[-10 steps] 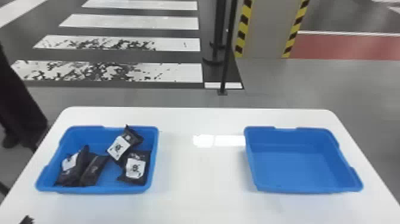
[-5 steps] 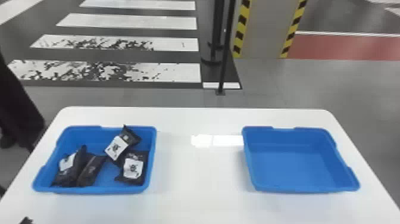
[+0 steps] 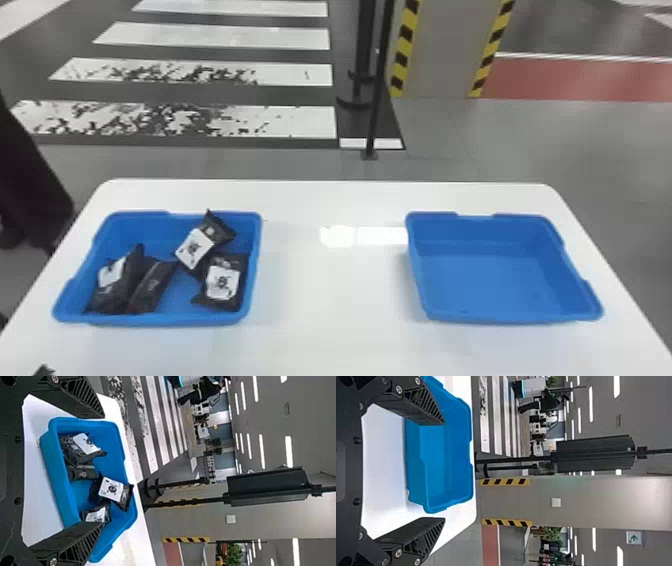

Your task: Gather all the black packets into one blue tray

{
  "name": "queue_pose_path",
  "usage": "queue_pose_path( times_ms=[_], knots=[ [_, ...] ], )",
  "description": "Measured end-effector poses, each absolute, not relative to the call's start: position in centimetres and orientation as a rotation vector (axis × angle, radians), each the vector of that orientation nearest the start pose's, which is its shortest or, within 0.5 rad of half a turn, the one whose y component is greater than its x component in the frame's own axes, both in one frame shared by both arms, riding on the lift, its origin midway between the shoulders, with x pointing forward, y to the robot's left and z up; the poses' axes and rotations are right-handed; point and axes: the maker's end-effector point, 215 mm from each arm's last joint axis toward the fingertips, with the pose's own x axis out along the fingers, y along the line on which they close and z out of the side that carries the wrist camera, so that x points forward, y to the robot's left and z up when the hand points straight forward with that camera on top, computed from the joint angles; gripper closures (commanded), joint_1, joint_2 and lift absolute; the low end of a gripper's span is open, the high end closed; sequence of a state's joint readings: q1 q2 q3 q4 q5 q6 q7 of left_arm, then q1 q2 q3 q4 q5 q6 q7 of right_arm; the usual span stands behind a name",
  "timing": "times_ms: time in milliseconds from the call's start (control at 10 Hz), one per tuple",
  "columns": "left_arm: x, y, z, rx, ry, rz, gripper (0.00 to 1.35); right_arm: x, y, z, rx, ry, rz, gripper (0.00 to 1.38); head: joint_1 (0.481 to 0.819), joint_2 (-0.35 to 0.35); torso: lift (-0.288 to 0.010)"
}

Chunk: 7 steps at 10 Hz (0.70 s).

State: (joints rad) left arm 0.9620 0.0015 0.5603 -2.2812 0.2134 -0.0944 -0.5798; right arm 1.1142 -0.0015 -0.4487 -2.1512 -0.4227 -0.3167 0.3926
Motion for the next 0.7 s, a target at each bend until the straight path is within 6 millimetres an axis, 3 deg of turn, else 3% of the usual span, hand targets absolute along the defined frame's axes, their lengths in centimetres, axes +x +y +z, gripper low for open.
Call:
queue_pose_path(
  times_ms=[700],
  knots=[
    [27.90, 36.32, -32.19, 0.180, 0.174, -0.189, 0.06, 22.86, -38.24, -34.82, 0.033, 0.129, -0.009, 0.17, 0.695, -0.047, -0.110]
  ],
)
